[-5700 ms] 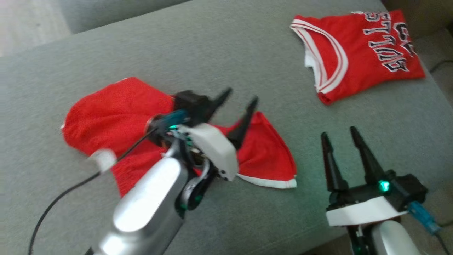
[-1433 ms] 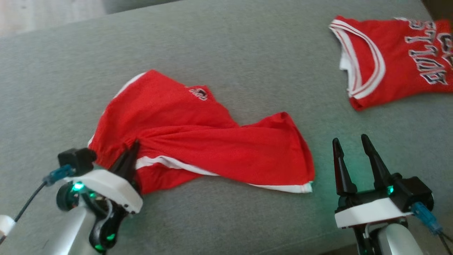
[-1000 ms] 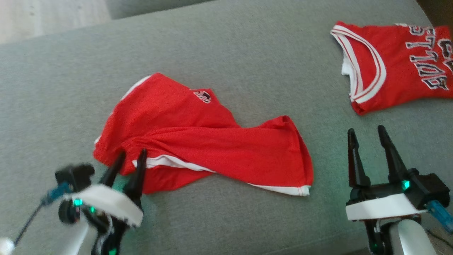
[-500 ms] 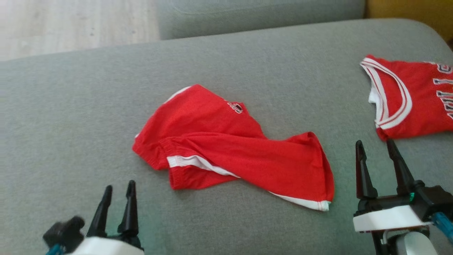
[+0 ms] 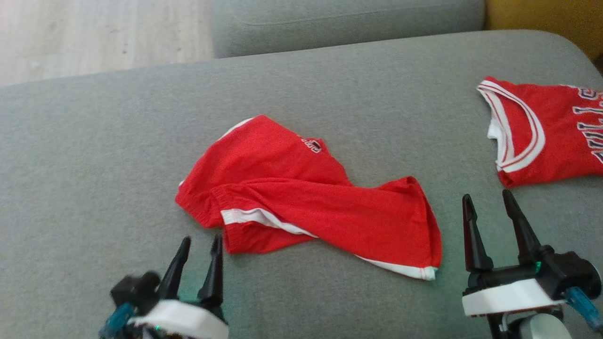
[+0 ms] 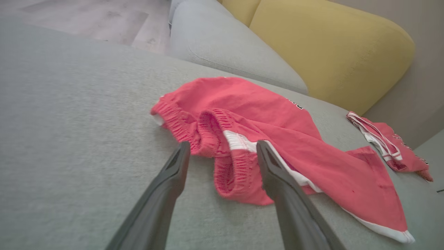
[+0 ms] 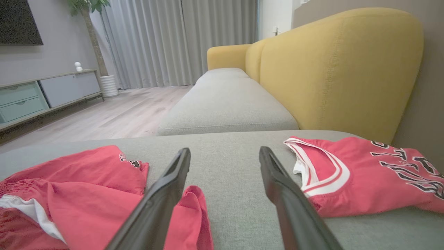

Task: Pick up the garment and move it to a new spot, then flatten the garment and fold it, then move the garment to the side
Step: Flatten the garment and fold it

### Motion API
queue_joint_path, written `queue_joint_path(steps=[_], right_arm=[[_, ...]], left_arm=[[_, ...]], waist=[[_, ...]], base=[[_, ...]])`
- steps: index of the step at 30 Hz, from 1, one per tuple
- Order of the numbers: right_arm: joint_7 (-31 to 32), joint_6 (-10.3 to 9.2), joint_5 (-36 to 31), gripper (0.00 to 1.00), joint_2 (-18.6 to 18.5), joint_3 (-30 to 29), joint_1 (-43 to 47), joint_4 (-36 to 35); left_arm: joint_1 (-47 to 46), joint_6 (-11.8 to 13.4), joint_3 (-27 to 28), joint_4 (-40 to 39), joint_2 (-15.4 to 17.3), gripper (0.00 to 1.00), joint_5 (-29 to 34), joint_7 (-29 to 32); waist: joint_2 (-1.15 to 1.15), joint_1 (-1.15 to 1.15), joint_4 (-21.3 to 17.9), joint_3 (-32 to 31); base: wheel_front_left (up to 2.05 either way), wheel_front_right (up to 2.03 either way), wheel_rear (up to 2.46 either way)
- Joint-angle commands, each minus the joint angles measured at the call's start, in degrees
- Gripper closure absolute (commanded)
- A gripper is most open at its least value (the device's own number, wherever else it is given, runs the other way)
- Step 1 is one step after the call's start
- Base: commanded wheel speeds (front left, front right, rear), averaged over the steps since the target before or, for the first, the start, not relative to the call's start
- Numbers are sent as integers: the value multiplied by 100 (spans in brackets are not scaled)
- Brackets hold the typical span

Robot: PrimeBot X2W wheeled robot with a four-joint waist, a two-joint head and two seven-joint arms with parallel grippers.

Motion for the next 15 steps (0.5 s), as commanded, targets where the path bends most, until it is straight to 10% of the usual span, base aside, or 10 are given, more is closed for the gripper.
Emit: queue_joint_path(steps=[1,15], right_arm=[[-62,39,6,0,-31,146,-182,-163],[-62,39,116,0,-31,119,-250,-173]], left_arm=[[-358,-17,114,-55,-50,0,19,83],[-942,37,152,647,-84,0,-218,627]], waist=[[0,0,-118,64],[0,0,-611,348]], base=[[0,0,0],[0,0,0]])
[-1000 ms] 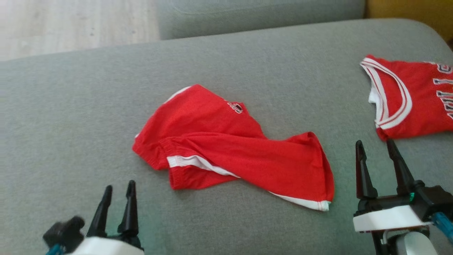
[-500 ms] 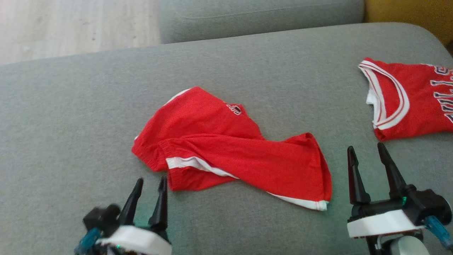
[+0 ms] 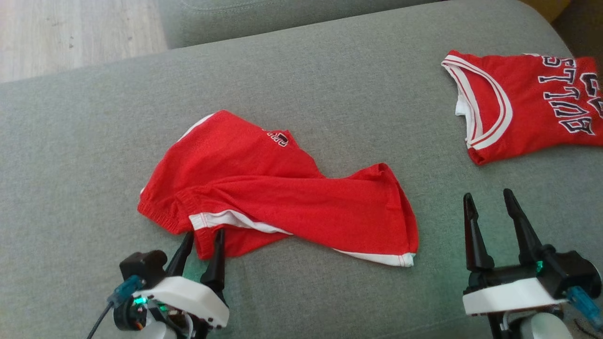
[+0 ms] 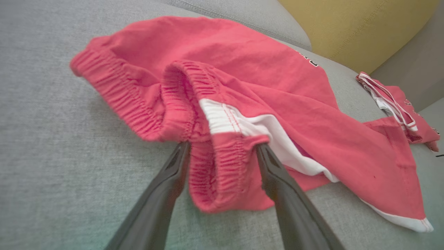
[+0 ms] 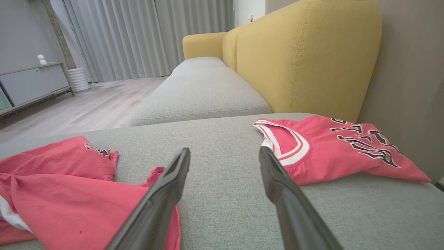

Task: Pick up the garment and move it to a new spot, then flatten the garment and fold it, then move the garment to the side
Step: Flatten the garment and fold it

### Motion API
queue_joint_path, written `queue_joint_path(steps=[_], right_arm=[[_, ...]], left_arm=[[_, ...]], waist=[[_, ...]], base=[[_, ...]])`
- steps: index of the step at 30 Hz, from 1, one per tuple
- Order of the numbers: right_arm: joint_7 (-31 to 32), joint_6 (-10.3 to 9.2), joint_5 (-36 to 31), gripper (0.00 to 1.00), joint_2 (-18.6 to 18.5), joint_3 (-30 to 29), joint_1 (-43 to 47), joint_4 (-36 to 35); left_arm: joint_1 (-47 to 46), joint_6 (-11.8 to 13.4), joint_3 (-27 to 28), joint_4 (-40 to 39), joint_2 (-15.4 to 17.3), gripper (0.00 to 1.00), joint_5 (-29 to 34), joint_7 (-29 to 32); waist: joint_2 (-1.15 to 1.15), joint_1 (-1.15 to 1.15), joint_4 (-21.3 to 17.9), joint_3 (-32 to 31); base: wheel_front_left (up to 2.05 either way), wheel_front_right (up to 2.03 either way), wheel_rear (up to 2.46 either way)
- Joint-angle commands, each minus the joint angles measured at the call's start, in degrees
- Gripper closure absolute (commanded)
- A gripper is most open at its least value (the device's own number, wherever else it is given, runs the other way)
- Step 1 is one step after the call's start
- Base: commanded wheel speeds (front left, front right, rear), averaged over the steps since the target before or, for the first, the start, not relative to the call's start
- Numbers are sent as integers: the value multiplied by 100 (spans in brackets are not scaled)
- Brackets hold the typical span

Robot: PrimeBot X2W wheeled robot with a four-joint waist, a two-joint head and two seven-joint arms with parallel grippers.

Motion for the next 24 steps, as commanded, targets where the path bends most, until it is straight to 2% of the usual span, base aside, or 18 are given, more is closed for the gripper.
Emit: queue_joint_path(steps=[1,9,14,15,19,20,21,22,23,24], right_arm=[[-62,39,50,0,-31,105,-234,-188],[-62,39,62,0,-31,90,-260,-180],[-62,39,65,0,-31,110,-269,-178],[-62,39,65,0,-31,110,-269,-178],[-62,39,66,0,-31,127,-279,-175],[-62,39,67,0,-31,126,-282,-174],[-62,39,66,0,-31,122,-285,-173],[-62,39,66,0,-31,120,-285,-172],[-62,39,64,0,-31,118,-283,-169],[-62,39,62,0,-31,119,-281,-165]], left_arm=[[-249,-28,226,-164,79,0,-9,-78],[-250,20,119,-346,124,2,62,4],[-214,88,8,-618,146,24,97,185],[-214,88,8,-618,146,24,97,185],[-174,156,-63,-832,189,51,107,370],[-169,166,-61,-885,195,53,100,382],[-168,177,-68,-928,212,65,114,392],[-167,187,-73,-962,230,86,128,402],[-170,182,-80,-1003,248,100,137,402],[-163,179,-81,-1045,263,100,136,409]], waist=[[0,-1,-9,18],[0,-1,47,48],[0,-1,77,74],[0,-1,77,74],[0,-1,77,99],[0,-1,76,104],[0,-1,76,108],[0,-1,78,111],[0,-1,82,110],[0,-1,86,108]], base=[[0,0,0],[0,0,0],[0,0,0],[0,0,0],[0,0,0],[0,0,0],[0,0,0],[0,0,0],[0,0,0],[0,0,0]])
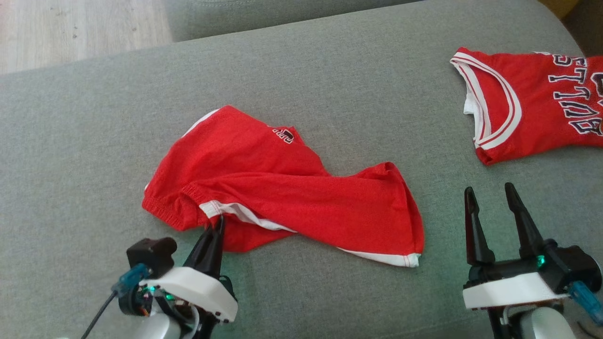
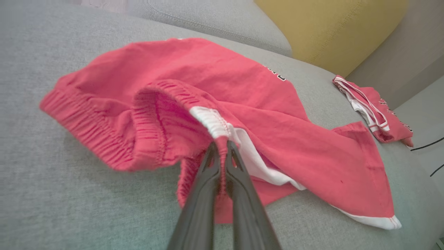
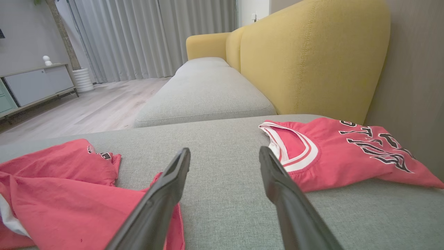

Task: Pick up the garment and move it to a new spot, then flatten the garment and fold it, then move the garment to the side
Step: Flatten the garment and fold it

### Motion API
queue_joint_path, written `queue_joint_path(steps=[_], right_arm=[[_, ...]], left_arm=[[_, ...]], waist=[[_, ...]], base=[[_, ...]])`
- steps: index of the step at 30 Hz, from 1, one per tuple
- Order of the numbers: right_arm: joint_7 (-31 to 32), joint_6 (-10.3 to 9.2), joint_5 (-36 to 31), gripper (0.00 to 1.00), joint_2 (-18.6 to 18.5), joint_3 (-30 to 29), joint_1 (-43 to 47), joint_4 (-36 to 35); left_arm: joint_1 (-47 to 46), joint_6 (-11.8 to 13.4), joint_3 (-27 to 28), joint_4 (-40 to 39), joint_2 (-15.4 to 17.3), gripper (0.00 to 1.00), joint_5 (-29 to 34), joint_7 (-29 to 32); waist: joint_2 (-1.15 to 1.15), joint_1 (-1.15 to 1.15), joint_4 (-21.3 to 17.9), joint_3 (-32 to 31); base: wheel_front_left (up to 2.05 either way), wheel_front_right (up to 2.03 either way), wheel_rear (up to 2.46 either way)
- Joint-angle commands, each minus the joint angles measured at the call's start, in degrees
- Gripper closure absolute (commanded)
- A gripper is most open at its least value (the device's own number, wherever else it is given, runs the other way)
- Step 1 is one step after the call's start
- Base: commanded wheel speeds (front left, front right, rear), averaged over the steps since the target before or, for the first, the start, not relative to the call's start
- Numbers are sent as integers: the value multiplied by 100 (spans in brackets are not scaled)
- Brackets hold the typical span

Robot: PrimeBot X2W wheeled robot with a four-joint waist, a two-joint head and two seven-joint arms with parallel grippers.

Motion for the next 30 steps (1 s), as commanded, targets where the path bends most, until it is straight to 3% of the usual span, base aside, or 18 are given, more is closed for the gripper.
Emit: queue_joint_path(steps=[1,8,11,16,17,18,19,20,30], right_arm=[[-62,39,11,0,-31,130,-166,-163],[-62,39,-11,0,-31,91,-54,-157],[-62,39,-34,0,-31,23,-12,-170],[-62,39,-123,0,-31,20,6,-166],[-62,39,-139,0,-31,22,4,-162],[-62,39,-147,0,-31,22,2,-159],[-62,39,-158,0,-31,26,0,-156],[-62,39,-168,0,-31,28,-2,-153],[-62,39,-193,0,-31,92,4,-113]], left_arm=[[-148,17,158,-221,94,100,71,-1],[596,5,29,-966,523,100,162,32],[1071,-164,-93,-1228,727,100,92,13],[1433,-409,-192,-1074,797,99,-4,-226],[1444,-464,-214,-975,771,94,-10,-299],[1448,-513,-228,-869,725,80,-34,-374],[1442,-546,-216,-782,659,31,-63,-483],[1431,-585,-217,-704,595,1,-98,-562],[1134,-737,-202,-462,413,0,-152,-819]], waist=[[0,0,5,-8],[0,0,74,-132],[0,0,163,-149],[0,0,340,-168],[0,0,367,-175],[0,0,390,-185],[0,0,408,-192],[0,0,424,-198],[0,0,388,-259]], base=[[0,0,0],[0,0,0],[0,0,0],[0,0,0],[0,0,0],[0,0,0],[0,0,0],[0,0,0],[0,0,0]])
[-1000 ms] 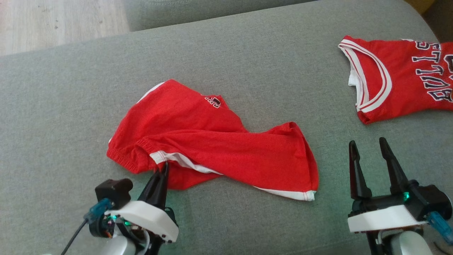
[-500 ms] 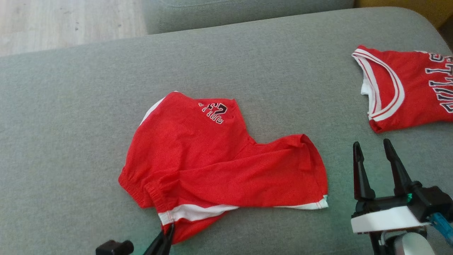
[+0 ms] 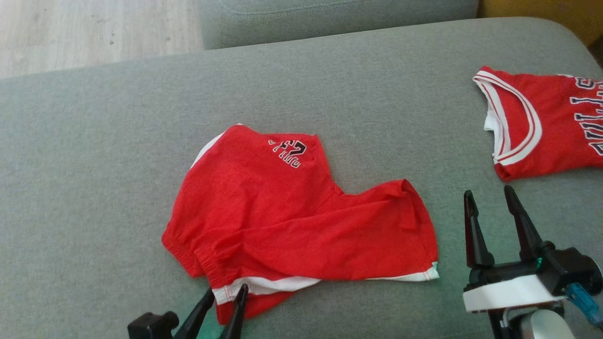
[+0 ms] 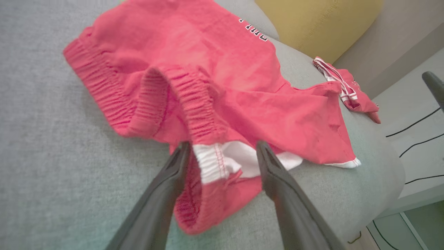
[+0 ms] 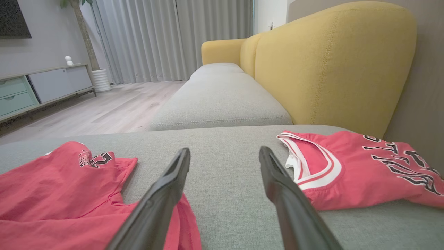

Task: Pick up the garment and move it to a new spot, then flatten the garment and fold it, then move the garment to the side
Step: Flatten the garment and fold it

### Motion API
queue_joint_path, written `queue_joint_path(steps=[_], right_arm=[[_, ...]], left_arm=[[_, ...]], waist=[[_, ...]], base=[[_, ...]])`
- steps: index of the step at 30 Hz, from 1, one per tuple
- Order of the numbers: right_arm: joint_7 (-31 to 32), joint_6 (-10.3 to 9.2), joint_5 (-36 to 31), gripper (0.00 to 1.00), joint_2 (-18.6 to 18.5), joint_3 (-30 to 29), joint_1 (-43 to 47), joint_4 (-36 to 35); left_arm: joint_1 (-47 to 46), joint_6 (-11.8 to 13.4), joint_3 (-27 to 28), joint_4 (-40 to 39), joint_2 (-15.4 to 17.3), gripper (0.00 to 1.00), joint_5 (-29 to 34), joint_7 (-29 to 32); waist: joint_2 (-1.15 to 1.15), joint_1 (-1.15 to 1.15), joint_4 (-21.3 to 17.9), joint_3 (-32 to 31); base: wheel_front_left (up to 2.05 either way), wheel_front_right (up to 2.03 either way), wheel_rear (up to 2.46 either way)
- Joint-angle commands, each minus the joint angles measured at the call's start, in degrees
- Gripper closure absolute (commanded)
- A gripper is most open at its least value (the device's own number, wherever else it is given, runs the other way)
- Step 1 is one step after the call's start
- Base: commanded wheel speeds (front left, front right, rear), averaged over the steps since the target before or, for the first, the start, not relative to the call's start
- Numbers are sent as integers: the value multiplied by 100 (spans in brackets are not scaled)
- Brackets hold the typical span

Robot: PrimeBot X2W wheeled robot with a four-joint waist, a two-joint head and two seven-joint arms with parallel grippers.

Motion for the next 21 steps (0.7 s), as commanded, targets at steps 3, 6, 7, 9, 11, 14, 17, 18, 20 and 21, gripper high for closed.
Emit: queue_joint_path(steps=[3,6,7,9,11,14,17,18,20,21], right_arm=[[-62,39,-2,0,-31,147,-27,-147],[-62,39,12,0,-31,145,-20,-148],[-62,39,20,0,-31,141,-15,-150],[-62,39,31,0,-31,137,-4,-151],[-62,39,35,0,-31,128,3,-156],[-62,39,43,0,-31,88,19,-183],[-62,39,53,0,-31,63,29,-193],[-62,39,54,0,-31,63,24,-191],[-62,39,58,0,-31,65,9,-187],[-62,39,61,0,-31,66,2,-185]], left_arm=[[-212,25,203,-241,38,0,-34,-22],[-194,28,198,-289,70,18,-68,45],[-182,30,191,-311,90,68,-82,84],[-121,18,170,-434,153,100,-105,139],[-37,11,179,-586,201,100,-153,159],[134,-22,188,-808,311,100,-276,248],[292,-24,182,-896,458,100,-349,380],[331,-18,174,-885,498,100,-356,416],[387,-7,165,-832,533,100,-379,454],[403,3,161,-783,534,100,-391,468]], waist=[[0,0,-83,-19],[0,0,-117,-23],[0,0,-133,-24],[0,0,-169,-33],[0,0,-177,-27],[0,0,-145,-4],[0,0,-92,28],[0,0,-75,34],[0,0,-48,44],[0,0,-36,46]], base=[[0,0,0],[0,0,0],[0,0,0],[0,0,0],[0,0,0],[0,0,0],[0,0,0],[0,0,0],[0,0,0],[0,0,0]])
